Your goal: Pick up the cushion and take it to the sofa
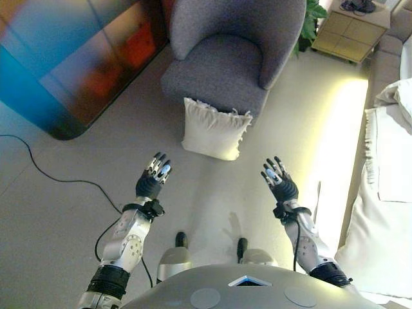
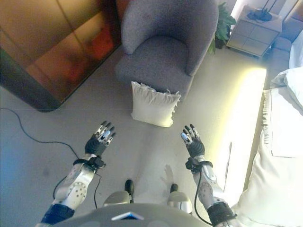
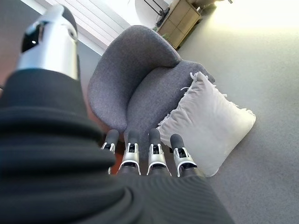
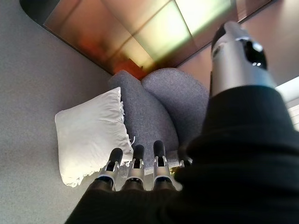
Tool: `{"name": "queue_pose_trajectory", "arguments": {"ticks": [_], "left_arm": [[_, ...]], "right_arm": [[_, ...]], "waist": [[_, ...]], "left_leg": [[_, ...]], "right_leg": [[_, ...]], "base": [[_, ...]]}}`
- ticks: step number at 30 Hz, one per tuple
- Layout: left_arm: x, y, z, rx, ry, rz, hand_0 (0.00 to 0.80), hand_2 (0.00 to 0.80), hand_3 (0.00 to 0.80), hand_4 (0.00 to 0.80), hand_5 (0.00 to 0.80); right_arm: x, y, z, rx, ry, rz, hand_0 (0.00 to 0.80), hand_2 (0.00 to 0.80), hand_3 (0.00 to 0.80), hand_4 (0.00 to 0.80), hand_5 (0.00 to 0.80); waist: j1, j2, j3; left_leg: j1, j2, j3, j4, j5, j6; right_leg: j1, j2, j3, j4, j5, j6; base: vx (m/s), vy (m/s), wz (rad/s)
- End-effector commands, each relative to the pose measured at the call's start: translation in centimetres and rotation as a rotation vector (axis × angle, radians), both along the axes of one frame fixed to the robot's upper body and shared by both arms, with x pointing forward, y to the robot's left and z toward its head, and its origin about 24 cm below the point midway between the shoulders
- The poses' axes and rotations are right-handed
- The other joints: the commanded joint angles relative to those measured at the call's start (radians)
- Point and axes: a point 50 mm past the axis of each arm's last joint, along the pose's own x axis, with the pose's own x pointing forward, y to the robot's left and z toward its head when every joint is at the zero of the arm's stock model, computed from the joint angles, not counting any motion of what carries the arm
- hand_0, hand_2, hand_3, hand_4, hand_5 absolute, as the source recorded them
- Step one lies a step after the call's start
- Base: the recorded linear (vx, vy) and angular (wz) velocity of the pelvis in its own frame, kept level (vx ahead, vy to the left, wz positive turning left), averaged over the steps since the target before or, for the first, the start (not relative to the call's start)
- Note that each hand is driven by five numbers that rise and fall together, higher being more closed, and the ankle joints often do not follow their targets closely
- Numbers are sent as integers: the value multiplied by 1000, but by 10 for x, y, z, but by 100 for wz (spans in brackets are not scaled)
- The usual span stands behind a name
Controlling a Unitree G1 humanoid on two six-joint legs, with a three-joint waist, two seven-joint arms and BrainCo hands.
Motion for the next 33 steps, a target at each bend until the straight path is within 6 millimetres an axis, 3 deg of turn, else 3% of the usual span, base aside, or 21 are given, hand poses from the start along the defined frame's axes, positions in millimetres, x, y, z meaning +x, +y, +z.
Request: {"name": "queue_pose_trajectory", "arguments": {"ticks": [1,19,33], "left_arm": [[16,1,17,68,-117,-19,0,0,0,0,0],[15,2,22,39,-161,-15,0,0,0,0,0],[10,7,20,54,-142,-33,0,0,0,0,0]], "right_arm": [[15,3,22,23,-129,-5,0,0,0,0,0],[15,5,23,33,-132,8,0,0,0,0,0],[8,8,21,50,-122,19,0,0,0,0,0]], "waist": [[11,-10,-17],[12,-8,5],[17,-12,2]], "left_leg": [[-3,-1,59,29,-55,21],[-31,-1,61,89,-75,28],[-20,-34,64,105,-103,62]], "right_leg": [[-32,-20,-35,16,35,38],[-47,-34,-26,57,18,36],[-37,-82,-31,128,-12,67]], "base": [[0,0,0],[13,6,0],[52,69,1]]}}
